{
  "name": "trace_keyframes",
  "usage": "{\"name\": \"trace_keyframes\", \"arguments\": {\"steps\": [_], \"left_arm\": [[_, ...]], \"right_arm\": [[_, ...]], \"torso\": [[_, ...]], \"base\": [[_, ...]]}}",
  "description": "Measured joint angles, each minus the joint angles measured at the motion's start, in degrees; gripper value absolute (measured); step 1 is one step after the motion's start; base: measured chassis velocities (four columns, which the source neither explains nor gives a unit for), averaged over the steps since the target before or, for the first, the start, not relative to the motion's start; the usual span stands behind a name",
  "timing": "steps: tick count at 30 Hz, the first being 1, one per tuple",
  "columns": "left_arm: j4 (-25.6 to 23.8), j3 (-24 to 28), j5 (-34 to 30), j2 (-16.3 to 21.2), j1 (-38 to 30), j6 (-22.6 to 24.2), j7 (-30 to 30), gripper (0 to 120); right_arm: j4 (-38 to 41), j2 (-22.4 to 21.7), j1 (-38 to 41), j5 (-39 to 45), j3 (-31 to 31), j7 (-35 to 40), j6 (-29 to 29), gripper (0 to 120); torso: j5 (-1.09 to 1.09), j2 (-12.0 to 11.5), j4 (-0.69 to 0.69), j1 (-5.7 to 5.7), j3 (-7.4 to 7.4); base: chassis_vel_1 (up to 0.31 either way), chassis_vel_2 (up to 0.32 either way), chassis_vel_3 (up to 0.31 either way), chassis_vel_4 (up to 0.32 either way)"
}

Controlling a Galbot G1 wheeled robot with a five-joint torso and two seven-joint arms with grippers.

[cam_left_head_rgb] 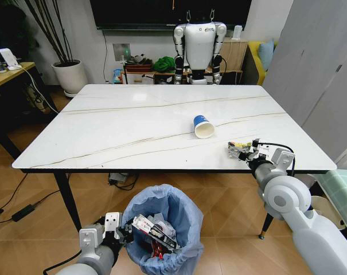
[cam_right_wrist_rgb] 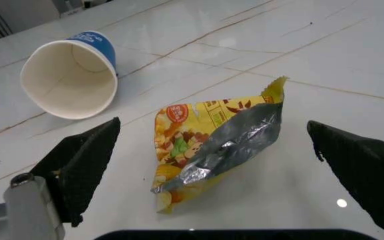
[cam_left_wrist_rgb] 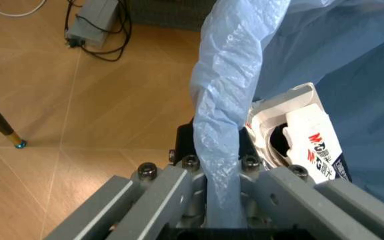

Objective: Pick up the trash bin and place the trash from the table into it.

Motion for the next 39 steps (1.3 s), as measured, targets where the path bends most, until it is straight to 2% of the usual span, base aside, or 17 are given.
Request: {"name": "trace_keyframes", "arguments": {"steps": [3,4,7,8,11,13,15,17,19,20,23,25,27,28,29,39], "left_arm": [[0.00,0.03,0.03,-0.02,0.00,0.00,0.01,0],[0.00,0.11,0.23,-0.06,-0.02,0.00,0.09,0],[-0.03,0.10,0.27,-0.05,-0.02,0.00,0.16,0],[-0.03,0.10,0.27,-0.05,-0.02,0.00,0.16,0],[-0.10,0.06,0.29,-0.02,-0.09,0.00,0.25,0],[-0.10,0.06,0.30,-0.04,-0.12,0.00,0.25,0],[-0.10,0.09,0.32,-0.09,-0.21,0.00,0.26,0],[-0.11,0.09,0.32,-0.09,-0.23,0.00,0.27,0],[-0.15,0.03,0.32,-0.07,-0.27,0.00,0.28,0],[-0.15,0.03,0.32,-0.07,-0.27,0.00,0.28,0],[-0.17,-0.06,0.34,-0.05,-0.30,0.00,0.29,0],[-0.17,-0.07,0.34,-0.05,-0.32,0.00,0.30,0],[-0.20,-0.10,0.35,-0.05,-0.32,0.00,0.32,0],[-0.20,-0.10,0.35,-0.05,-0.32,0.00,0.32,0],[-0.24,-0.15,0.36,-0.05,-0.32,0.00,0.33,0],[-0.38,-0.56,0.36,-0.02,-0.32,0.00,0.35,0]], "right_arm": [[-0.06,0.00,-0.01,0.04,0.00,0.00,0.00,98],[-0.41,0.05,0.01,0.15,0.01,-0.09,0.08,87],[-0.74,0.20,0.09,0.25,-0.15,-0.27,0.24,74],[-0.74,0.20,0.09,0.25,-0.15,-0.27,0.24,74],[-1.03,0.24,0.21,0.23,-0.34,-0.58,0.43,60],[-1.12,0.22,0.28,0.21,-0.39,-0.76,0.51,57],[-1.31,0.17,0.43,0.05,-0.47,-1.02,0.79,46],[-1.33,0.15,0.43,0.00,-0.47,-1.08,0.84,46],[-1.47,0.09,0.40,-0.52,-0.47,-1.46,1.09,32],[-1.47,0.09,0.40,-0.52,-0.47,-1.46,1.09,32],[-1.62,0.13,0.34,-0.96,-0.64,-1.75,1.28,18],[-1.66,0.17,0.32,-1.10,-0.71,-1.82,1.34,14],[-1.74,0.21,0.28,-1.33,-0.95,-1.92,1.45,5],[-1.74,0.21,0.28,-1.33,-0.95,-1.92,1.45,5],[-1.81,0.22,0.28,-1.53,-1.13,-2.06,1.54,0],[-0.58,-0.07,0.39,-1.12,-0.33,-2.63,1.95,0]], "torso": [[0.00,0.00,0.00,0.00,0.00],[0.00,0.00,0.00,0.00,0.00],[0.00,0.00,0.00,0.00,0.00],[0.00,0.00,0.00,0.00,0.00],[0.00,0.00,0.00,0.00,0.00],[0.00,0.00,0.00,0.00,0.00],[0.00,0.00,0.00,0.00,0.00],[0.00,0.00,0.00,0.00,-0.01],[0.00,0.00,0.00,0.00,-0.01],[0.00,0.00,0.00,0.00,-0.01],[0.00,0.00,0.00,0.00,-0.01],[0.00,0.00,0.00,0.00,-0.01],[0.00,0.00,0.00,0.00,-0.01],[0.00,0.00,0.00,0.00,-0.01],[0.00,0.00,0.00,0.00,-0.01],[0.01,0.00,0.01,0.00,0.00]], "base": [[0.000,0.000,0.000,0.000],[0.000,0.000,0.000,0.000],[0.000,0.000,0.000,0.000],[0.000,0.000,0.000,0.000],[0.000,0.000,0.000,0.000],[0.000,0.000,0.000,0.000],[0.000,0.000,0.000,0.000],[0.000,0.000,0.000,0.000],[0.000,0.000,0.000,0.000],[0.000,0.000,0.000,0.000],[0.000,0.000,0.000,0.000],[0.000,0.000,0.000,0.000],[0.000,0.000,0.000,0.000],[0.000,0.000,0.000,0.000],[0.000,0.000,0.000,0.000],[0.000,0.000,0.000,0.000]]}}
